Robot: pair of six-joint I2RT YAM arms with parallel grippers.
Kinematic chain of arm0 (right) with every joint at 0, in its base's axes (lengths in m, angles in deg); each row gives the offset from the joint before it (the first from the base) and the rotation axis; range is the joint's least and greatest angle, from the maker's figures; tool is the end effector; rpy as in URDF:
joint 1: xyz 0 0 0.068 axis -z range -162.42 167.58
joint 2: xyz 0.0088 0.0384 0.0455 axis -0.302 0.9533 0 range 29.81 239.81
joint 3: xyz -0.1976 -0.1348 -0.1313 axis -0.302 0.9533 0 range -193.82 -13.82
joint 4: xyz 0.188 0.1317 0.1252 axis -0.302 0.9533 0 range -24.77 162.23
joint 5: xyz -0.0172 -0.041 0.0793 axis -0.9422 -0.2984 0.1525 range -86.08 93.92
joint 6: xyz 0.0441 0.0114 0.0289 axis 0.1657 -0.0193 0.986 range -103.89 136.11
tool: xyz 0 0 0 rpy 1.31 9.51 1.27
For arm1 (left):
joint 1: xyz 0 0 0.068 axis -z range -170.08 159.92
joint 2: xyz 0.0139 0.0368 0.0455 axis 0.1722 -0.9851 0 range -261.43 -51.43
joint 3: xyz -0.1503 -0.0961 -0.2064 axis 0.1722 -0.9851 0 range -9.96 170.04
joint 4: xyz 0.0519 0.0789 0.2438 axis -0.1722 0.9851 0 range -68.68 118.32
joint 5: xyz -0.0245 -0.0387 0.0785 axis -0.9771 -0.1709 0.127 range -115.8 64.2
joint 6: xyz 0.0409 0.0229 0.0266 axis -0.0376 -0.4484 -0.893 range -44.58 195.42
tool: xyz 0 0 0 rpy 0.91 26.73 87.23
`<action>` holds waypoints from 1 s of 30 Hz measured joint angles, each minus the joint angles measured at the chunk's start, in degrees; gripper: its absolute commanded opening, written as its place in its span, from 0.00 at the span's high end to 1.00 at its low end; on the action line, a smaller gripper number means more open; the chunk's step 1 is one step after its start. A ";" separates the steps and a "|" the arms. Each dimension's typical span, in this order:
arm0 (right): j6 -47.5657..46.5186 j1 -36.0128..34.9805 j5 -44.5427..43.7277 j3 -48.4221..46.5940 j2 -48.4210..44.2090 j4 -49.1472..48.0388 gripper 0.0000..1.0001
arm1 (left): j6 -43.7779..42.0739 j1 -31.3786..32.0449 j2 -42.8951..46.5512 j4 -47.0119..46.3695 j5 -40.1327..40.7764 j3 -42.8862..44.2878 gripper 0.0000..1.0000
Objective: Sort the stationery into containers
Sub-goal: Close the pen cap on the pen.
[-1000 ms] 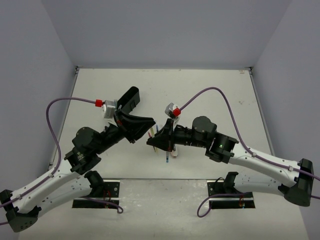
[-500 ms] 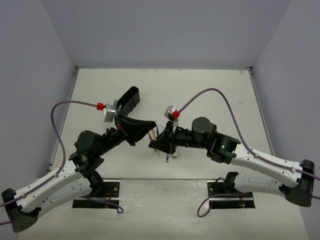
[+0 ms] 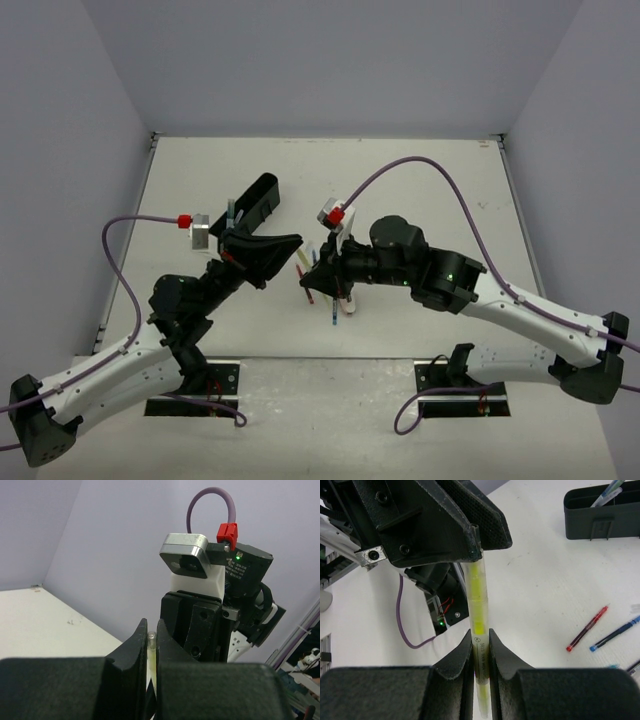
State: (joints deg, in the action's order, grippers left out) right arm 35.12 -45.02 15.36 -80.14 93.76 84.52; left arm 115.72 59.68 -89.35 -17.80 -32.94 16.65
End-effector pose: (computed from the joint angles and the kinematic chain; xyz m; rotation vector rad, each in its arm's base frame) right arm 0.1090 0.2256 0.3891 -0.8919 1.8251 1.1348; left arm 0.1002 -0.1253 0.3374 0.2235 1.1899 -1.4657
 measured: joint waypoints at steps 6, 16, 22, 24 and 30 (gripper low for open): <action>-1.64 0.34 0.12 -7.91 5.07 7.04 1.00 | 0.76 0.04 0.23 -4.90 3.09 -2.16 1.00; -1.93 3.61 4.27 -11.76 8.56 13.78 1.00 | 2.55 2.19 -1.67 -10.99 7.75 -7.36 1.00; -1.00 4.77 6.42 -6.27 6.22 6.92 1.00 | 1.48 3.19 -0.79 -3.54 9.51 -4.14 1.00; -0.34 5.22 7.77 -1.35 4.11 2.18 1.00 | 0.24 3.74 -0.29 1.46 9.39 -2.14 1.00; 1.24 5.94 10.25 9.67 -0.78 -11.32 1.00 | -4.06 5.15 0.96 15.10 8.49 3.45 1.00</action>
State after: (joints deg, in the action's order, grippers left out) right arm 36.35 -39.08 25.61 -70.48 92.98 73.21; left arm 111.66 64.83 -88.39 -2.70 -24.46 20.10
